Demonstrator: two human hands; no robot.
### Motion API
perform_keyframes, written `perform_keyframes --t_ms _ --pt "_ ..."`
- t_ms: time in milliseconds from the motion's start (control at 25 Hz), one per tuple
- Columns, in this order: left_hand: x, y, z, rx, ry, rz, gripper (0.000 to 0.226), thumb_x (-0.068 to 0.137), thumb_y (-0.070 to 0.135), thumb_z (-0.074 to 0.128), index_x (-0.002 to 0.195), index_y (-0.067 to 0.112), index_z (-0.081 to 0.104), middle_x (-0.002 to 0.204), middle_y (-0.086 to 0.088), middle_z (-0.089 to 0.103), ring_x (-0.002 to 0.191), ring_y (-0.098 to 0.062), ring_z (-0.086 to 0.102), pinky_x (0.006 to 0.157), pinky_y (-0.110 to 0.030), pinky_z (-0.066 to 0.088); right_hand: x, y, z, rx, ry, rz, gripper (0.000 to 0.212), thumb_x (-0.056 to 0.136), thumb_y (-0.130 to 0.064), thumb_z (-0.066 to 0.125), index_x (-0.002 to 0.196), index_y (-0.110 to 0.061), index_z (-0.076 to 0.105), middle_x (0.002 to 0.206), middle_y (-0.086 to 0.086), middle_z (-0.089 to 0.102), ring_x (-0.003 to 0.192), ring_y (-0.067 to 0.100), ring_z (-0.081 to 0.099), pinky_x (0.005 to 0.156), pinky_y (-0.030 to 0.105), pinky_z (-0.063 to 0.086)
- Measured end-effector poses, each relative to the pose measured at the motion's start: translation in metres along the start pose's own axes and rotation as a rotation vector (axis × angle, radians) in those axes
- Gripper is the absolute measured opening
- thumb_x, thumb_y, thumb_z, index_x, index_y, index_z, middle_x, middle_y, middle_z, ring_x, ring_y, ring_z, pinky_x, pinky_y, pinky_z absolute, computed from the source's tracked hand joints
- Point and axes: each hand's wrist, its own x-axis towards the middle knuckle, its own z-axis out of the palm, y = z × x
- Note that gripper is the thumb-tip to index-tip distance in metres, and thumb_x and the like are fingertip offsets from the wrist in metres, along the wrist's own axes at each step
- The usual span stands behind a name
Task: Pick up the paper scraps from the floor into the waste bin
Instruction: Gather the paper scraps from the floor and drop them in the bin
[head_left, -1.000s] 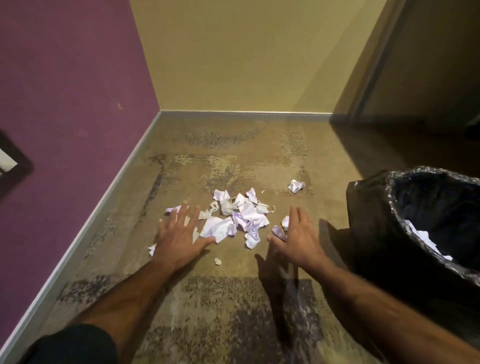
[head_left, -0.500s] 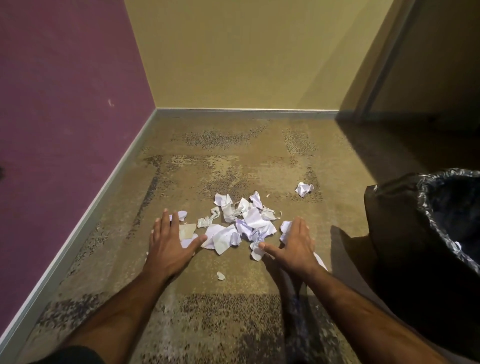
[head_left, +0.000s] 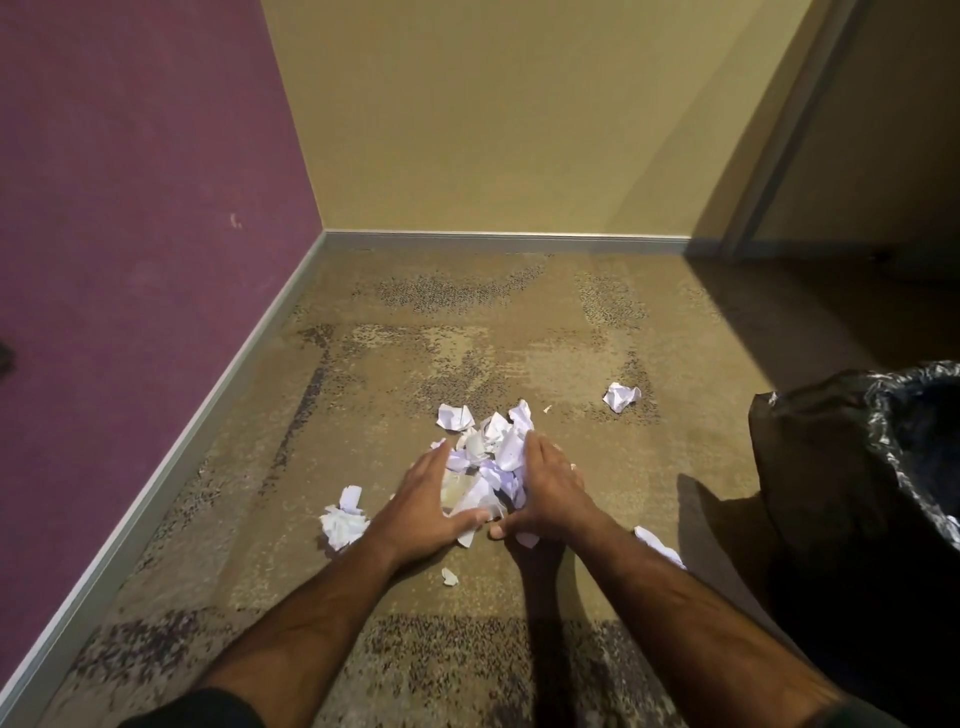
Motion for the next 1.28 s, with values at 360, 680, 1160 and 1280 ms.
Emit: perform_keyframes --t_ms 360,680,1160,1280 --pt "-0.039 0.003 -0.018 0.278 0.15 0.204 0.117 0.062 0.099 0.05 0.157 0.049 0.003 0.165 0.014 0.014 0.145 -0.009 0.016 0.12 -0.046 0.007 -0.027 0.015 -0.018 0.014 -0.045 -0.264 0.124 0.058 -0.051 0.09 0.155 -0.03 0.016 0.16 -0.002 0.028 0.143 0.024 0.032 0.117 0.048 0.03" --pt "-0.075 -0.063 -0.02 0.256 0.393 -0.171 0.101 0.075 0.098 0.031 0.158 0.044 0.013 0.167 0.008 0.02 0.15 -0.021 0.026 0.12 -0.062 0.017 -0.078 0.085 -0.005 -0.065 0.146 0.014 0.154 0.042 -0.106 0.046 0.159 -0.019 -0.005 0.168 0.001 -0.004 0.154 0.021 -0.007 0.124 0.049 -0.003" --pt "-0.014 0.013 0.012 -0.04 0.026 0.064 0.099 0.074 0.095 0.038 0.157 0.051 0.005 0.168 0.022 -0.002 0.155 -0.012 0.007 0.124 -0.055 0.016 -0.036 0.004 0.013 -0.029 -0.002 -0.174 0.152 0.051 -0.085 0.07 0.156 -0.02 -0.018 0.166 0.0 -0.017 0.154 0.019 -0.009 0.122 0.055 0.002" --pt "-0.015 0.015 0.016 -0.063 -0.055 0.132 0.095 0.077 0.085 0.052 0.157 0.046 0.016 0.166 0.02 0.015 0.153 -0.006 0.009 0.124 -0.048 0.021 -0.032 0.004 0.011 -0.054 0.031 -0.213 0.131 0.063 -0.062 0.081 0.159 -0.023 0.0 0.166 -0.002 0.012 0.15 0.022 0.016 0.118 0.051 0.019"
